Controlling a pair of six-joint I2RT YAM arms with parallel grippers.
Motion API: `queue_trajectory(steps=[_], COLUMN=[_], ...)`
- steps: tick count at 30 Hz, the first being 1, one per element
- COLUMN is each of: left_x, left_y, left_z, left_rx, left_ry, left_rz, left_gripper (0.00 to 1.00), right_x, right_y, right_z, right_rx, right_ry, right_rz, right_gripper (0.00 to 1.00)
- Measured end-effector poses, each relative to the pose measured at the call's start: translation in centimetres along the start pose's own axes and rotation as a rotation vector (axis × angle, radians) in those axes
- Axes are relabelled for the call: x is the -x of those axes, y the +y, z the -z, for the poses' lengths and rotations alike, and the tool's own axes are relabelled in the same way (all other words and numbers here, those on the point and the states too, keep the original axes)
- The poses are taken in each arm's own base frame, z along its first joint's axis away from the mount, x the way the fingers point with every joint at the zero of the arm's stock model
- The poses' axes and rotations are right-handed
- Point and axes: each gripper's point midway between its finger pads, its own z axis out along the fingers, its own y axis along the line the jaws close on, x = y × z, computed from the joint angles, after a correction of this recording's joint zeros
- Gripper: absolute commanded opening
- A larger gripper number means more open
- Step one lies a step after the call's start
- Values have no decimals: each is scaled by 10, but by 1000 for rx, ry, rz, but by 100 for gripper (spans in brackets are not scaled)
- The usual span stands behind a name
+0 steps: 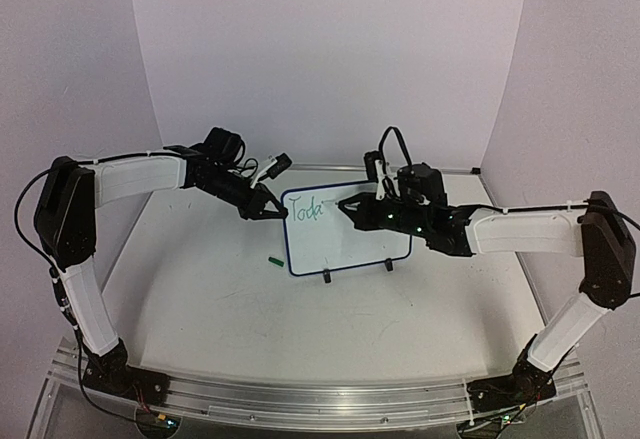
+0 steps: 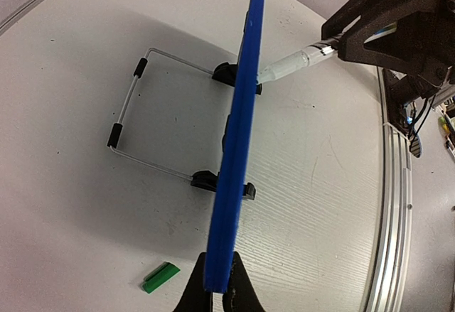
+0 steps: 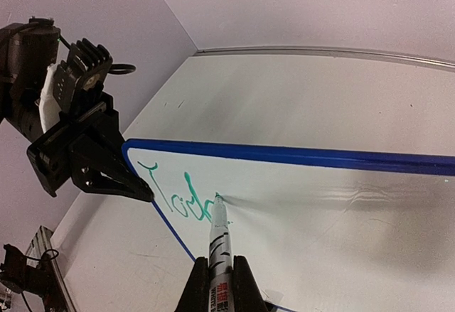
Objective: Write a sentence on the whiteboard
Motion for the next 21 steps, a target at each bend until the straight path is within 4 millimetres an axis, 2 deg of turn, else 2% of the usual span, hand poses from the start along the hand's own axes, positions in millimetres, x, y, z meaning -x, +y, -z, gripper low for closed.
queue_trajectory(steps=[10,16,21], left_x=[0,0,0], left_y=[0,0,0], left_z=[0,0,0], left_rx=[0,0,0], left_ry=[0,0,0], left_rz=[0,0,0], left_gripper=[0,0,0], right_x=[-20,-16,-2], right_y=[-10,-8,-2], right_z=[1,4,14], right_rx=[-21,-16,-5], right_ry=[35,25,-13], right_rz=[-11,-10,-8], right_gripper=[0,0,0])
